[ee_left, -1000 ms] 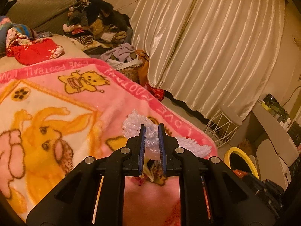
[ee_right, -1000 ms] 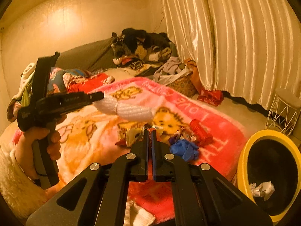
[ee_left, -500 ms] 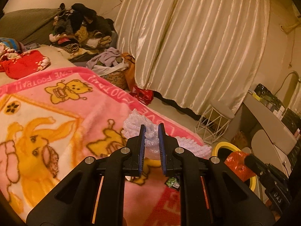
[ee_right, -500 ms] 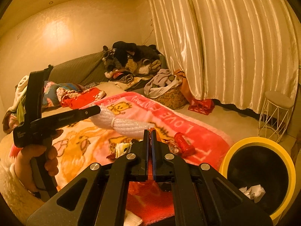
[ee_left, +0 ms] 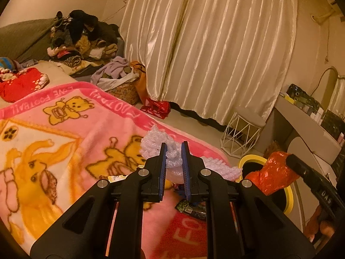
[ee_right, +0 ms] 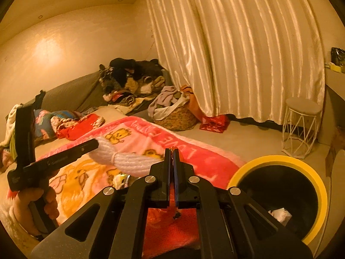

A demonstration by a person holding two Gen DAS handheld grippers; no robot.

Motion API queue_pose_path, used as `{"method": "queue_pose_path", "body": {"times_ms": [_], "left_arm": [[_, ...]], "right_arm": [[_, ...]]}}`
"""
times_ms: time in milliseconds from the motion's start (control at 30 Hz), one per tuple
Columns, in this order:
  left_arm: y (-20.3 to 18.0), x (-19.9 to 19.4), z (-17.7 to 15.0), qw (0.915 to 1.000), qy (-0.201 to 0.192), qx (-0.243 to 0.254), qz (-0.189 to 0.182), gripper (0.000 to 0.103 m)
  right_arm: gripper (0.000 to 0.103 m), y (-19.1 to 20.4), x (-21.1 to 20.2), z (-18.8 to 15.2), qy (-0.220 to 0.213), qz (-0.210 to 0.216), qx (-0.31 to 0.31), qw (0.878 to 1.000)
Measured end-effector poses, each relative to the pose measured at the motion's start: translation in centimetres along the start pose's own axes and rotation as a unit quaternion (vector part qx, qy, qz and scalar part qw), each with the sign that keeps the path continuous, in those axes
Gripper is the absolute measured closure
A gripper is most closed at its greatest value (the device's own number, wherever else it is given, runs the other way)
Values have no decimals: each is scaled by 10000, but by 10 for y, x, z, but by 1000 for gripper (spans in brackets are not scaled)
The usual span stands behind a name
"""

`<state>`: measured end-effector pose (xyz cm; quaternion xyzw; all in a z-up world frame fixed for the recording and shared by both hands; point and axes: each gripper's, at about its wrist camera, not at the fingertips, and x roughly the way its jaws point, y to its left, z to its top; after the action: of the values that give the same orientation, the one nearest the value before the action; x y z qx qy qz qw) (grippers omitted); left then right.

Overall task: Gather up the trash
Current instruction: 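Carry the mesh sleeve and orange-red bag with both tools over the bin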

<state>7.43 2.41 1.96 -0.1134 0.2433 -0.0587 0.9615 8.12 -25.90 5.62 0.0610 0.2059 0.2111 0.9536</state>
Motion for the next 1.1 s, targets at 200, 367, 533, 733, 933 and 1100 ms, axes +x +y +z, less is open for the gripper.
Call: {"method": "queue_pose_path", "body": {"times_ms": [200, 367, 533, 733, 933, 1100], "left_arm": [[-9, 3, 0, 10000, 25, 87, -22, 94], [-17, 7, -1, 9998, 59, 165, -49, 94], [-27, 12, -3, 9995, 101, 277, -75, 94], [-38, 15, -5, 9992, 105, 367, -149, 94], [-55, 20, -7, 9984, 112, 490, -249, 94], [-67, 24, -9, 9977, 147, 574, -330, 94]], "right_arm": [[100, -16, -5, 0, -81, -183, 163, 9997], [100, -27, -8, 0, -121, -345, 303, 9989], [100, -44, -12, 0, -164, -505, 472, 9975], [100, -60, -16, -2, -222, -724, 616, 9952], [100, -76, -20, -5, -288, -978, 697, 9923], [100, -87, -24, -7, -337, -1205, 702, 9897]]}}
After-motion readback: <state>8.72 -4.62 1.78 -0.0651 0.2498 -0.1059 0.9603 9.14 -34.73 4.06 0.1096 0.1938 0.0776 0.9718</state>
